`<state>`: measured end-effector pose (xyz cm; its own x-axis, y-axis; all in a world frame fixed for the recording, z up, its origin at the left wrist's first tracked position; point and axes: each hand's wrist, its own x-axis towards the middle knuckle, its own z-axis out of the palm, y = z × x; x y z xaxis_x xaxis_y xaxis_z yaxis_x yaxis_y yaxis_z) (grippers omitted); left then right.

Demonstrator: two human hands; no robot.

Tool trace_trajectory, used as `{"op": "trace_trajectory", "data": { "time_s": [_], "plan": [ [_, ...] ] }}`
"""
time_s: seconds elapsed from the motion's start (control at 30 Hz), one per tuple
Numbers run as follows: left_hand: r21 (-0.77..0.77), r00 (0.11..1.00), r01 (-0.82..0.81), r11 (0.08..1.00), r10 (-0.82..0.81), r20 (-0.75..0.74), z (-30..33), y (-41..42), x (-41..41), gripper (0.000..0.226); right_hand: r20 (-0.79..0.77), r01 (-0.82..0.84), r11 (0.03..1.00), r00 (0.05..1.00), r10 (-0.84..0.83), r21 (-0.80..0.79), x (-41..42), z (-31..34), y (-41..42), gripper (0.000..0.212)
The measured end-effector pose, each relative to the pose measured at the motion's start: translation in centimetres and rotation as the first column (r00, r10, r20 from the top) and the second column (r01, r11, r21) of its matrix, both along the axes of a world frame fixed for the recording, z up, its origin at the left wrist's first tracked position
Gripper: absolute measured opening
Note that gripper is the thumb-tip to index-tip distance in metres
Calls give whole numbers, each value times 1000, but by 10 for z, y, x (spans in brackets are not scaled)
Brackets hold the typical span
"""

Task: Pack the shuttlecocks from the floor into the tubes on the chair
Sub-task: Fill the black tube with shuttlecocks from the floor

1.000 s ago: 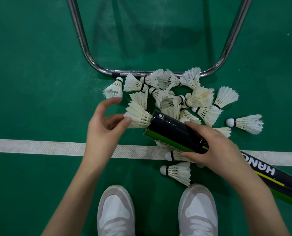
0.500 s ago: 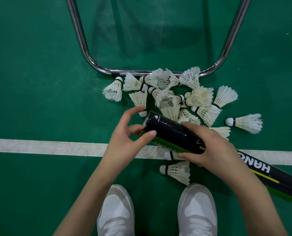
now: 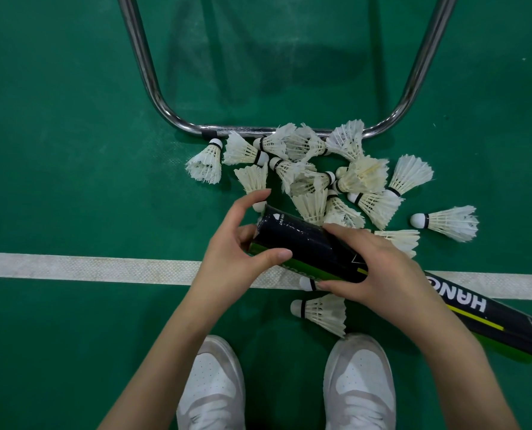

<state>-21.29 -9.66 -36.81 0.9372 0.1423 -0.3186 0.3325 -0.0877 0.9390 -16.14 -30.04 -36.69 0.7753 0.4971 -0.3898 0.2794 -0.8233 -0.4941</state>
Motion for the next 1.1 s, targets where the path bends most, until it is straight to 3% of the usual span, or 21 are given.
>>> {"op": "trace_trajectory", "data": {
  "time_s": [0.23,0.53,0.63,0.73,0.9,1.0,1.1],
  "plan": [
    [-69,996,95,993,-94,11,-5,0,2,78,36,-17,999,999,18,-34,0,2,1,76],
    [-32,995,-74,997,76,66,-7,20,18,75,27,52,997,998,-51,-53,10,4,-4,75],
    [-9,989,-117,993,117,89,-10,23,29,56,36,81,996,996,-79,-44,16,5,-7,76],
    [118,989,-114,986,102,108,-26,31,48,48,46,106,994,994,-104,-34,18,6,-11,76],
    [460,994,42,887,-82,67,-55,45,77,58,44,129,992,991,-128,-8,17,5,-14,77],
    [543,990,116,832,-140,2,-65,49,84,59,34,141,990,989,-141,0,17,4,-15,77],
    [566,993,78,820,-113,27,-68,47,81,53,27,142,990,989,-142,4,17,4,-15,77]
  ]
}}
